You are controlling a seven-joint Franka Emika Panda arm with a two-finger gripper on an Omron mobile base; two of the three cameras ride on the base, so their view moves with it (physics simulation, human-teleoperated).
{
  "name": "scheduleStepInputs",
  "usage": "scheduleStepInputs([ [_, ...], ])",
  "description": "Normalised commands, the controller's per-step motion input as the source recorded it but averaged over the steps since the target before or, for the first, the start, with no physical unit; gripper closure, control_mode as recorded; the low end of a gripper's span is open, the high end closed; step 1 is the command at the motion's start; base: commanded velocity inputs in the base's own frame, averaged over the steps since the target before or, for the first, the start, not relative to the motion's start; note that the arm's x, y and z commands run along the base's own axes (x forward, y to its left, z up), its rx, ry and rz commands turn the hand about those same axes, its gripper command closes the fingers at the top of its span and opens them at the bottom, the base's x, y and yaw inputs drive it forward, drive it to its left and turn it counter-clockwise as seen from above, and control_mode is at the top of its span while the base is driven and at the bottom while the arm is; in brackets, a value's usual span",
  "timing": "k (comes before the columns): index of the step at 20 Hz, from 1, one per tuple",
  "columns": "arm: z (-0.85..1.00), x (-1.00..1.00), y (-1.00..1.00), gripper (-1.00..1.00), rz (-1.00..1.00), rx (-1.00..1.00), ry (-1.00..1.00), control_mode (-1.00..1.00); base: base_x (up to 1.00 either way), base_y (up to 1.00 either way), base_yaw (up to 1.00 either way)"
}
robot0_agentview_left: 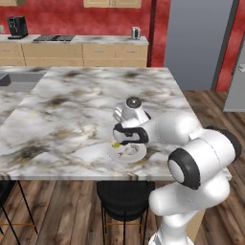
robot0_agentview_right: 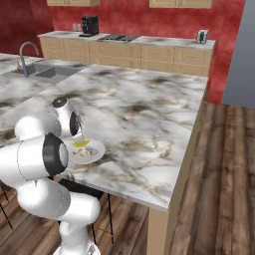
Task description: Take the lemon wedge from the fridge and place it on the plate with fish on the dining counter.
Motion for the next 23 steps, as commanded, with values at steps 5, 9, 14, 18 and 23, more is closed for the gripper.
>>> scheduleStepInputs([
  [5,0.80,-0.83,-0.23,-1.00,-0.06,0.12,0.00,-1.00,0.00,0.00,0.00],
  [9,0.16,-1.00,-0.81,-1.00,0.00,0.16,-0.03,-1.00,0.00,0.00,0.00],
  [14,0.00,-1.00,-1.00,-1.00,0.00,0.22,-0.03,-1.00,0.00,0.00,0.00],
  [18,-0.31,-1.00,-1.00,-1.00,0.00,0.21,-0.03,-1.00,0.00,0.00,0.00],
  [23,0.71,-1.00,-0.58,-1.00,-0.03,0.12,-0.54,-1.00,0.00,0.00,0.00],
])
